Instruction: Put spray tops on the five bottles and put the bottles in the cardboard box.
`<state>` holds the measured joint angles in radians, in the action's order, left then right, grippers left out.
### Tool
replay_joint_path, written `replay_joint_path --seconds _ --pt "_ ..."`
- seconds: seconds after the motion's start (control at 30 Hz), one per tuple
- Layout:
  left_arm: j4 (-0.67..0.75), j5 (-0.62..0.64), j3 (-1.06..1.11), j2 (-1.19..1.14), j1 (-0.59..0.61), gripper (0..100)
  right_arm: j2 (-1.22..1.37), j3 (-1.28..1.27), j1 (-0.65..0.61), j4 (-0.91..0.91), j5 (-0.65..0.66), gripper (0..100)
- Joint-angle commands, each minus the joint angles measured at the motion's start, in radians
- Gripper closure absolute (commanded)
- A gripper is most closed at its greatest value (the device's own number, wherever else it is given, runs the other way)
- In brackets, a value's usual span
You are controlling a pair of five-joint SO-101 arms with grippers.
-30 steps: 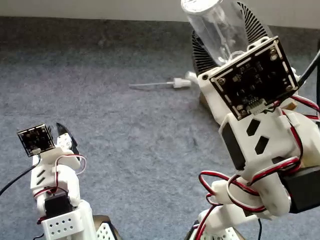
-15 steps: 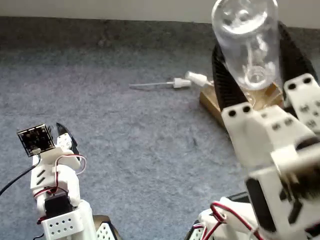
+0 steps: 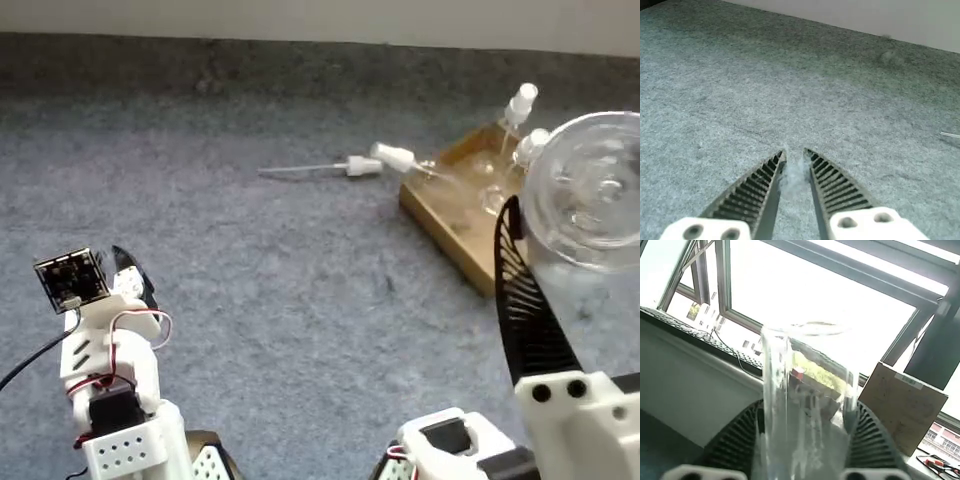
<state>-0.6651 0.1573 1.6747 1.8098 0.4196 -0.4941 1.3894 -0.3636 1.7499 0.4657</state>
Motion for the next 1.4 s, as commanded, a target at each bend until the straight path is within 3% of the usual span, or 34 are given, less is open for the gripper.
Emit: replay_joint_path --seconds 0.0,0.3,0.6,1.1,1.37 --pt "0.018 0.005 0.021 0.005 -0.012 99 -0.093 -0.202 0.005 0.018 -0.009 90.6" --pt "0.018 0.005 0.021 0.005 -0.012 99 -0.168 -0.599 0.002 0.01 -0.009 90.6" --pt "0.018 0.005 0.021 0.005 -0.012 99 -0.179 -1.061 0.005 -0.188 -0.003 90.6" --pt "0.017 0.005 0.021 0.005 -0.012 99 -0.17 -1.854 0.001 -0.728 -0.002 90.6" --pt "0.017 0.005 0.021 0.005 -0.013 99 -0.17 -2.13 -0.001 -0.949 -0.002 90.5"
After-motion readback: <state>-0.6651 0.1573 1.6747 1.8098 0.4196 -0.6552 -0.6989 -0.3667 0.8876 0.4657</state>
